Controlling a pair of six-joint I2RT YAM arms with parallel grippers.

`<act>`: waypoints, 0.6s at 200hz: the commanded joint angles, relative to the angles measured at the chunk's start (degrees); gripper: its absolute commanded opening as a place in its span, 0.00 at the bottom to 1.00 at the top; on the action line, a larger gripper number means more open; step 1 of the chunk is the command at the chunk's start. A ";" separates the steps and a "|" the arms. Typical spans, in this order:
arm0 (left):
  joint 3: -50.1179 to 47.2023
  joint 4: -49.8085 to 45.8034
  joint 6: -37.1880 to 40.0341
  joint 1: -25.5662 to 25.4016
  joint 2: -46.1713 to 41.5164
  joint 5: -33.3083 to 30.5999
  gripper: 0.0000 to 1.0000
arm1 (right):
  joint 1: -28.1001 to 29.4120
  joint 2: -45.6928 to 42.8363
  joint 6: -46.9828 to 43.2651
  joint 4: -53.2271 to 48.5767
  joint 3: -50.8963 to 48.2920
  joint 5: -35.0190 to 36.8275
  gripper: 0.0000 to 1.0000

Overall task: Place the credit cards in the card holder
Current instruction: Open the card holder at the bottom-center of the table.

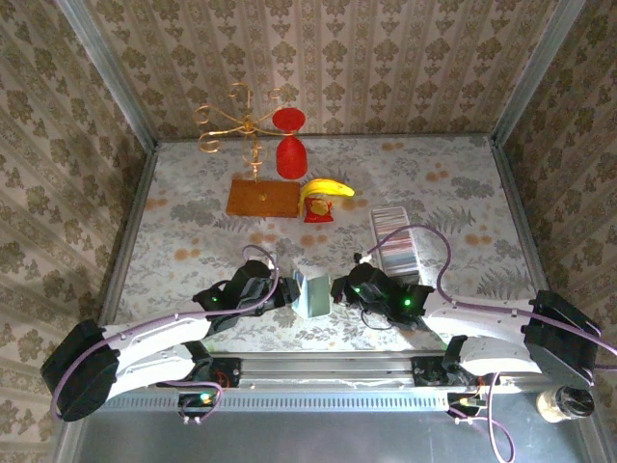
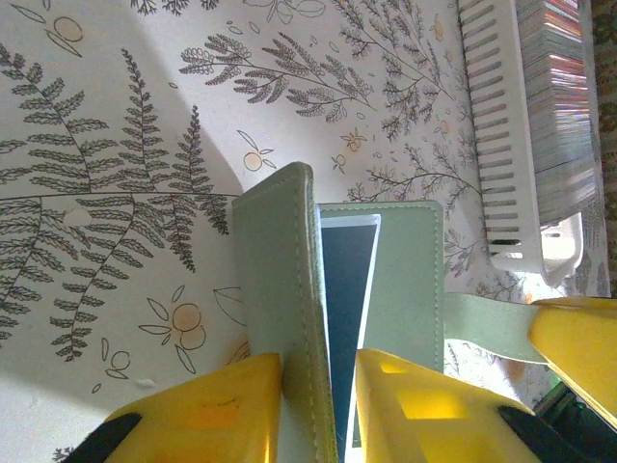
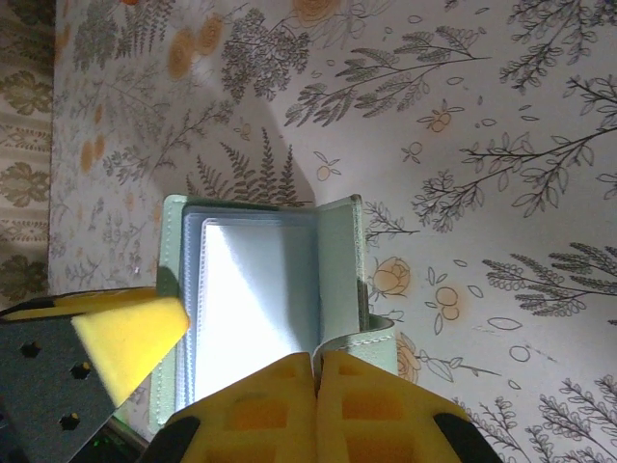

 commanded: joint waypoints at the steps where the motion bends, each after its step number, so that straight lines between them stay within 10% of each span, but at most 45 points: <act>1: 1.59 1.59 0.56 0.15 -0.71 1.07 0.26 | -0.30 0.48 1.40 -2.30 -0.80 2.74 0.00; 120: 4.39 -0.46 1.26 -1.87 1.28 1.37 0.14 | -1.35 3.91 1.75 -4.85 -0.34 3.04 0.00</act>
